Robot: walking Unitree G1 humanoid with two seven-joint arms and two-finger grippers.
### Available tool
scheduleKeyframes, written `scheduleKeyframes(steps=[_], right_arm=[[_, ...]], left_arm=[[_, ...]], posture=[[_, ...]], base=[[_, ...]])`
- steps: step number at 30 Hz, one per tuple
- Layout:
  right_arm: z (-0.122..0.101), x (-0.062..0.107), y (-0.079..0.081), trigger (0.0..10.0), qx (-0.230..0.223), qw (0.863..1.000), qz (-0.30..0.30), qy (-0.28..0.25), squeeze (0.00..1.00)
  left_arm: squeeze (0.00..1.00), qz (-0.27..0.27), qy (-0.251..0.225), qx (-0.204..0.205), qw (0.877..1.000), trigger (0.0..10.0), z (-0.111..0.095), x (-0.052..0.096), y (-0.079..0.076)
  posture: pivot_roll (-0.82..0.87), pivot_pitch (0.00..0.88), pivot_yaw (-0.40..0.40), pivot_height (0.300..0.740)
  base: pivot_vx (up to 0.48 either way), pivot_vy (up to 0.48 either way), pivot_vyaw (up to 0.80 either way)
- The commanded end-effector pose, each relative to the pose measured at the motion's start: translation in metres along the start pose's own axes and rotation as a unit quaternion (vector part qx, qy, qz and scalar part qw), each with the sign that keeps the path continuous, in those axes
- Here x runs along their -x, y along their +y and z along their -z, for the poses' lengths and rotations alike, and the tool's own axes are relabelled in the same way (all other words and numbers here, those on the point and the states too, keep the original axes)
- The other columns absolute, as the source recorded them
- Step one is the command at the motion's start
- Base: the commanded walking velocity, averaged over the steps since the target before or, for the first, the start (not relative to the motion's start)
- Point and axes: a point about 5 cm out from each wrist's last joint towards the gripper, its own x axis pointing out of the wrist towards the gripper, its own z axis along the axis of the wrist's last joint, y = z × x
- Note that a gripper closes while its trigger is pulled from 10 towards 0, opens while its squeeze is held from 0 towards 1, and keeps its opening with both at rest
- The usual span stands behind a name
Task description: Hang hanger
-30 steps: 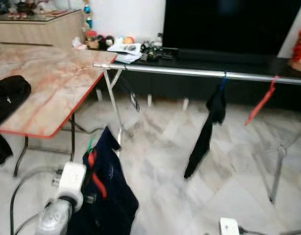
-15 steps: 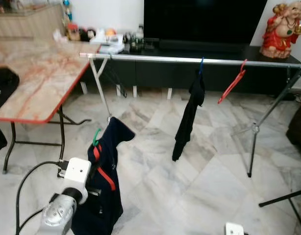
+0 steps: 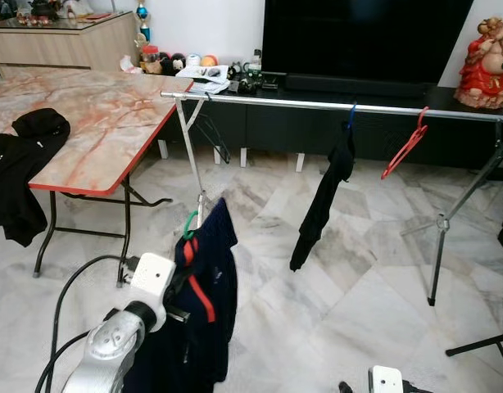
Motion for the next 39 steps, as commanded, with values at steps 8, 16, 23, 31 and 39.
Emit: scheduleKeyframes(steps=[8,16,23,31,39], right_arm=[[-0.01,0.001,0.023,10.0,-0.015,0.983,-0.178,-0.042,0.0],[-0.108,-0.008,0.052,10.0,0.019,0.926,-0.308,-0.216,0.0],[-0.127,-0.005,0.048,10.0,0.038,0.919,-0.299,-0.255,0.0],[-0.116,0.003,0.042,10.0,0.099,0.902,-0.363,-0.209,0.0],[-0.12,-0.004,0.026,10.0,0.131,0.932,-0.264,-0.211,0.0]], left_arm=[[0.0,0.097,-0.036,-0.013,0.995,10.0,-0.039,-0.021,-0.026],[0.0,0.173,-0.051,-0.009,0.984,10.0,-0.059,-0.034,-0.052],[0.0,0.213,-0.044,-0.021,0.976,10.0,-0.062,-0.036,-0.066],[0.0,0.245,-0.055,-0.022,0.968,10.0,-0.073,-0.041,-0.077],[0.0,0.298,-0.061,-0.03,0.952,10.0,-0.08,-0.034,-0.09]], posture=[[0.05,0.004,0.014,0.74],[0.04,0.011,0.011,0.74],[0.04,0.017,0.009,0.74],[0.04,0.022,0.007,0.74],[0.05,0.027,0.005,0.74]], base=[[0.0,0.0,0.0],[0.0,0.0,0.0],[0.0,0.0,0.0],[0.0,0.0,0.0],[0.0,0.0,0.0]])
